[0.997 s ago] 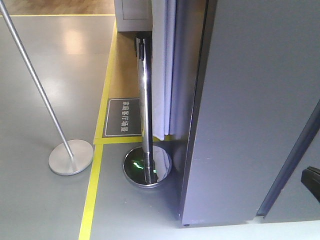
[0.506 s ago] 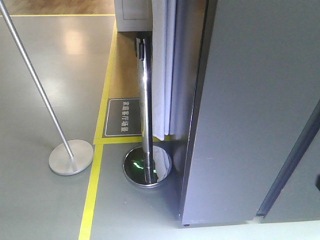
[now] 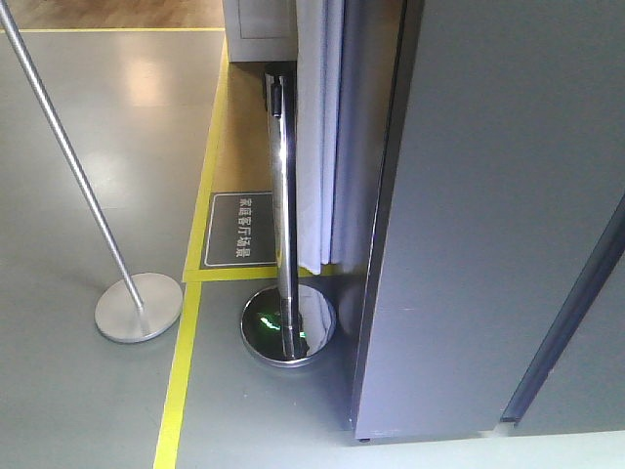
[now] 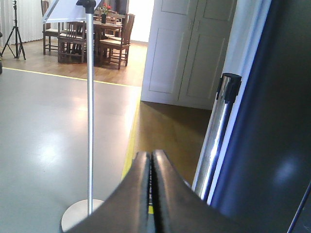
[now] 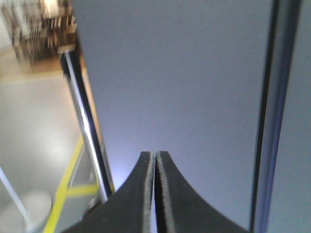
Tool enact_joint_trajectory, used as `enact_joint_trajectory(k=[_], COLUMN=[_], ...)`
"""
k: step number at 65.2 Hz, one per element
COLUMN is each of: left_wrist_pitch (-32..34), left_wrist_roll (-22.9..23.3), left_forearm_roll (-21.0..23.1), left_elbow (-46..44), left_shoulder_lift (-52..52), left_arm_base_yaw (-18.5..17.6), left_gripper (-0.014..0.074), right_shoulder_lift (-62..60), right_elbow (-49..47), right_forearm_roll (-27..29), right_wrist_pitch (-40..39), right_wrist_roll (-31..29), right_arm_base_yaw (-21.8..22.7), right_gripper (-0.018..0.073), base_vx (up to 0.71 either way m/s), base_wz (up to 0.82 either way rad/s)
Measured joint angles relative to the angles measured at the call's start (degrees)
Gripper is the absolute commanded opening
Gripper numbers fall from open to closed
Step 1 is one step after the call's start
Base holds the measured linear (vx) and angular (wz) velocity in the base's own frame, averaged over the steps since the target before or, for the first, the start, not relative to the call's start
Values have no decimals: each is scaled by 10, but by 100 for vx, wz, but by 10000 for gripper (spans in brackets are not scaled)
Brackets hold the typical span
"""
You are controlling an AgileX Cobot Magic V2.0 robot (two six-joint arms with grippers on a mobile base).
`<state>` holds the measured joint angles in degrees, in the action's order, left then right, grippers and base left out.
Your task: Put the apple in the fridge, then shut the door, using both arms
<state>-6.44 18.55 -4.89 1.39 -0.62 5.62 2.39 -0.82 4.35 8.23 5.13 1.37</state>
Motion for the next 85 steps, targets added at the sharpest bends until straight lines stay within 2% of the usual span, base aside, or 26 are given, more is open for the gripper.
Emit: enact_joint_trajectory(k=[7,35,85], left_wrist_pitch=[0,0,0], left_wrist_roll=[0,0,0], left_forearm_roll=[0,0,0], left_elbow=[0,0,0], left_shoulder_lift=[0,0,0], left_arm_base_yaw=[0,0,0], left_gripper=[-8,-8,-8], right_shoulder_lift=[-24,-31,-31], right_elbow=[23,24,24], right_forearm_roll=[-12,-22,-23], right_wrist_pitch=[-40,-100,-106], right_wrist_roll=[19,13,13], right_arm_base_yaw=[0,-1,-1], right_gripper=[-3,-3,-3], base_vx=[0,0,0], base_wz=[0,0,0])
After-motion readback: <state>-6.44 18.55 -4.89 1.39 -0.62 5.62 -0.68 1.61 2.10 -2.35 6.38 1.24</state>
